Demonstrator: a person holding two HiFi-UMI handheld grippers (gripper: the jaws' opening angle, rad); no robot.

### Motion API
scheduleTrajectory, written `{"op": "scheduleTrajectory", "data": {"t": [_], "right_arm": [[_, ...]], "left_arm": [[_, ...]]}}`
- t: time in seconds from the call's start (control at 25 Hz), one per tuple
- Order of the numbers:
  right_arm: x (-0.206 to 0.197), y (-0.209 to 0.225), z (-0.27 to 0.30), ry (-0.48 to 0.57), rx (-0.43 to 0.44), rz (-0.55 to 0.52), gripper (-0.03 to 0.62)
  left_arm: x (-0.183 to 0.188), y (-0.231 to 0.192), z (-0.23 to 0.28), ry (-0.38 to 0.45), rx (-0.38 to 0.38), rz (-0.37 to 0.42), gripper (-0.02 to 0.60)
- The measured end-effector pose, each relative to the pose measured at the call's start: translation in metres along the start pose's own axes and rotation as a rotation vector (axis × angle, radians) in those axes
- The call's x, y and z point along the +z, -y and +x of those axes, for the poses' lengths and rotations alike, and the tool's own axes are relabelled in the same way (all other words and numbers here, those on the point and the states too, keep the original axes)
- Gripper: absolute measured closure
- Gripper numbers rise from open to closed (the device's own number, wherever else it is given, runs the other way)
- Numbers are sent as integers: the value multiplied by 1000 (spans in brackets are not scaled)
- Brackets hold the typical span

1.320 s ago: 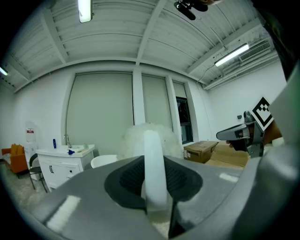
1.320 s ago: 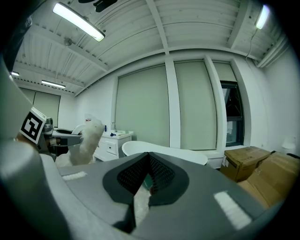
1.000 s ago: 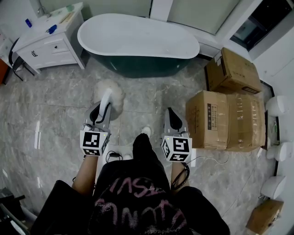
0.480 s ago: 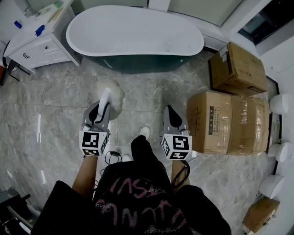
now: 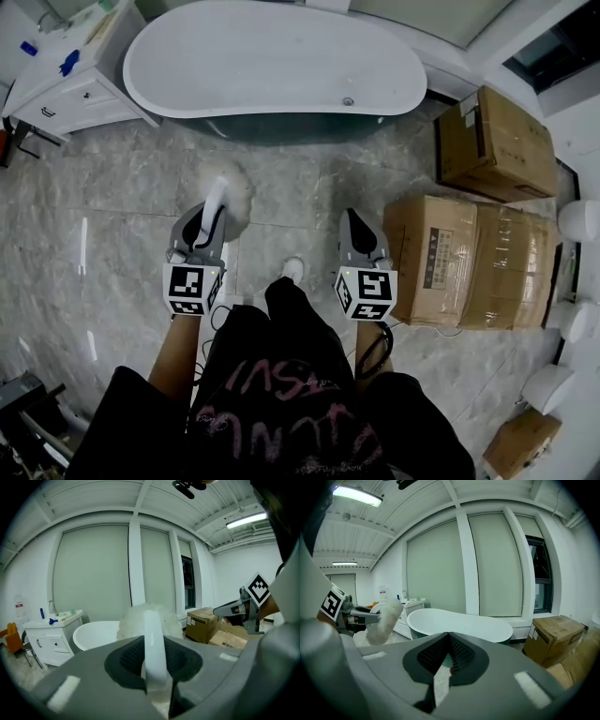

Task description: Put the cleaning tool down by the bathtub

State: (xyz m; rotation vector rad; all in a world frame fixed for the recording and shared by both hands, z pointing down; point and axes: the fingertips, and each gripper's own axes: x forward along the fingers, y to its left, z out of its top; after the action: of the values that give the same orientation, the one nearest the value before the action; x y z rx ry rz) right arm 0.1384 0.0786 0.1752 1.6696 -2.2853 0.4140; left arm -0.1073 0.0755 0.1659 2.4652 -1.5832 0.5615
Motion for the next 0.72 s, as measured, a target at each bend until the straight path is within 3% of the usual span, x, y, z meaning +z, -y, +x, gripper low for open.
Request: {"op": "scheduleTrajectory", "data": {"t": [0.72], "right_arm": [[-2, 18, 39, -31, 34, 12, 580]], "left_arm": [[-3, -29, 27, -21, 86, -29, 494]]}}
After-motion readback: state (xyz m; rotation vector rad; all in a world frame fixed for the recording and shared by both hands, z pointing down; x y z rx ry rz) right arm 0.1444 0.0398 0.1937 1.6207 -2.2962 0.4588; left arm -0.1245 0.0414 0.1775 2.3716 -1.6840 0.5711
